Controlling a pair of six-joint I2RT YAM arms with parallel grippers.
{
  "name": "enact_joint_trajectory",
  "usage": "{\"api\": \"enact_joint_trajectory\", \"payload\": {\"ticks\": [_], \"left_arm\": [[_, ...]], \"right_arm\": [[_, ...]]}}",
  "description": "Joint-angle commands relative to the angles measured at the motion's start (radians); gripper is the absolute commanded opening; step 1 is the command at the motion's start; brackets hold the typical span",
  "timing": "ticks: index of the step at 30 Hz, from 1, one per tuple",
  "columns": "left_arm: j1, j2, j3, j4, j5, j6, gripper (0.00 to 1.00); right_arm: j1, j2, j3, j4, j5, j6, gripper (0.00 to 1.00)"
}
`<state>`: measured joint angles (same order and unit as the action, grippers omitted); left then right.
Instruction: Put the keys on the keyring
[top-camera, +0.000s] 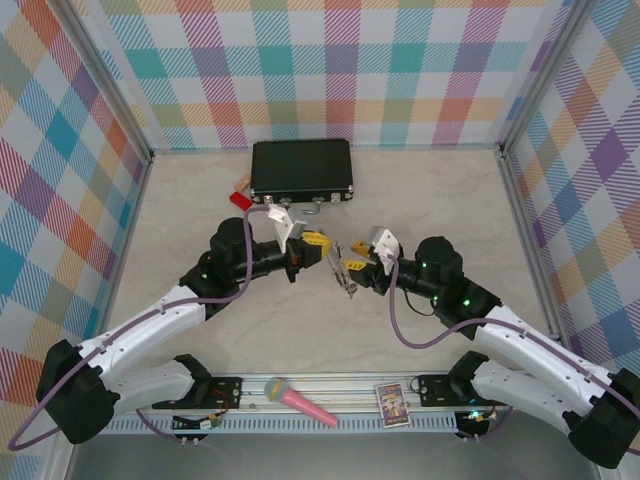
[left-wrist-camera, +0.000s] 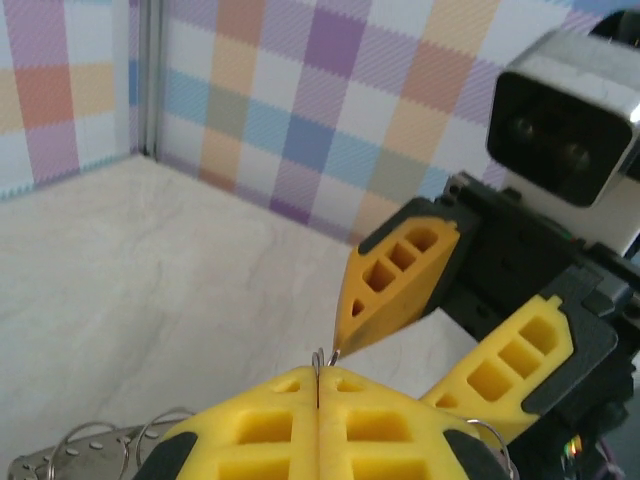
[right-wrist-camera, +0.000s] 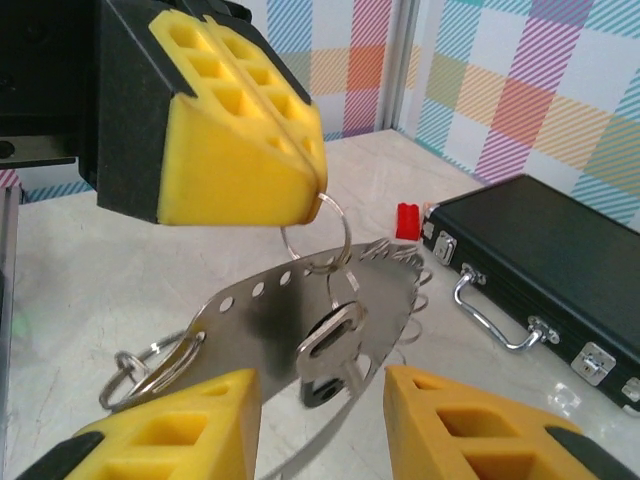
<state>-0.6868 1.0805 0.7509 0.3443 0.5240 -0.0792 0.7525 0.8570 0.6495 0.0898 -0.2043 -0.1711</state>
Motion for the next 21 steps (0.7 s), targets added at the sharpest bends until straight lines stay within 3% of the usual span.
{"api": "enact_joint_trajectory", "payload": {"ticks": [1, 21], "left_arm": [[-0.014, 0.002, -0.029, 0.304, -0.021, -0.111, 0.0], [-0.026, -0.002, -0.056, 0.333, 0.016, -0.12, 0.0]], "right_arm": [[0.0, -0.02, 0.0, 0.071, 0.022, 0.018, 0.36], [-0.04, -0.013, 0.051, 0.128, -0.018, 0.043, 0.29]]}}
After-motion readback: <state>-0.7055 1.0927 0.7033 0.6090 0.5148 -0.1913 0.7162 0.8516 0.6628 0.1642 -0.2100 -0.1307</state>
